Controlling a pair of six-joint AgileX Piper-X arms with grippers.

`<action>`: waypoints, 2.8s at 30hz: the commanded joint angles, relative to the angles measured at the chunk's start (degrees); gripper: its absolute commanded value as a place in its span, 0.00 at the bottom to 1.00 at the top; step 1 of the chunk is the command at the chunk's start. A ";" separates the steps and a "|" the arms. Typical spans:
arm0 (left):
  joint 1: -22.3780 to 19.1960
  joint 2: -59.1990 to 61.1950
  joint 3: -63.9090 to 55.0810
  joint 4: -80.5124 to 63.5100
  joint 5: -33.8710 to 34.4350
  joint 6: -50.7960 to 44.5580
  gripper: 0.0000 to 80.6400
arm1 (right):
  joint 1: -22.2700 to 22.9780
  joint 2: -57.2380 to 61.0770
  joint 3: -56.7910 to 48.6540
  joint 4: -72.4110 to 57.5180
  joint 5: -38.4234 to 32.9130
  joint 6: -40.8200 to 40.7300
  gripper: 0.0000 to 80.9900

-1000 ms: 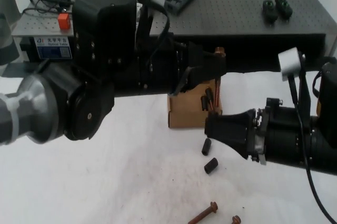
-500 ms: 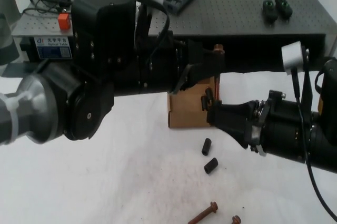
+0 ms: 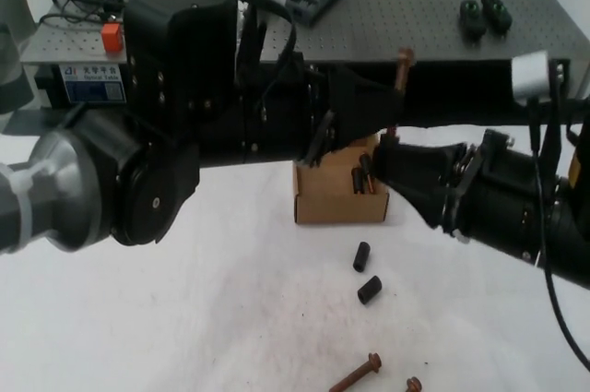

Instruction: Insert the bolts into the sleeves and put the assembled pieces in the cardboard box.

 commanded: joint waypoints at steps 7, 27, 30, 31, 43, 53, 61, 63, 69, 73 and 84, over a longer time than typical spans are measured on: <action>-0.02 -0.86 -0.32 -0.34 -0.46 2.66 0.50 | -4.27 0.03 -0.46 -4.60 4.09 -9.56 0.02; -0.02 -0.93 8.54 -0.29 -6.98 16.72 0.50 | -6.34 23.80 -18.60 -9.25 16.05 -28.63 0.02; -0.02 -0.93 10.08 -0.22 -6.97 16.72 0.50 | -6.22 29.59 -24.95 -1.93 16.05 -27.57 0.02; -0.02 -0.93 10.48 -0.22 -6.97 16.72 0.50 | -6.07 31.82 -26.92 0.96 16.19 -26.49 0.02; -1.90 -0.93 10.53 16.10 -11.35 27.46 0.50 | -3.28 57.47 -56.69 38.86 24.90 -21.75 0.02; -8.06 8.40 -4.85 44.02 -23.31 48.59 0.47 | -4.05 65.30 -65.29 46.04 24.96 -20.87 0.22; -11.77 21.25 -19.00 57.82 -29.58 56.73 0.43 | -7.07 57.84 -65.33 46.13 18.80 -17.40 0.44; -12.01 23.59 -21.29 59.30 -29.19 56.95 0.43 | -7.81 54.92 -65.15 46.59 18.81 -17.40 0.41; -12.96 28.60 -26.96 64.92 -28.78 57.99 0.43 | -9.78 48.03 -65.17 48.48 18.23 -17.40 0.40; -14.43 30.86 -28.73 65.22 -28.79 58.57 0.43 | -10.58 44.89 -65.17 51.74 18.10 -17.40 0.40; -17.47 34.17 -28.92 67.89 -36.95 59.98 0.32 | -10.98 39.75 -63.92 55.70 17.58 -17.84 0.40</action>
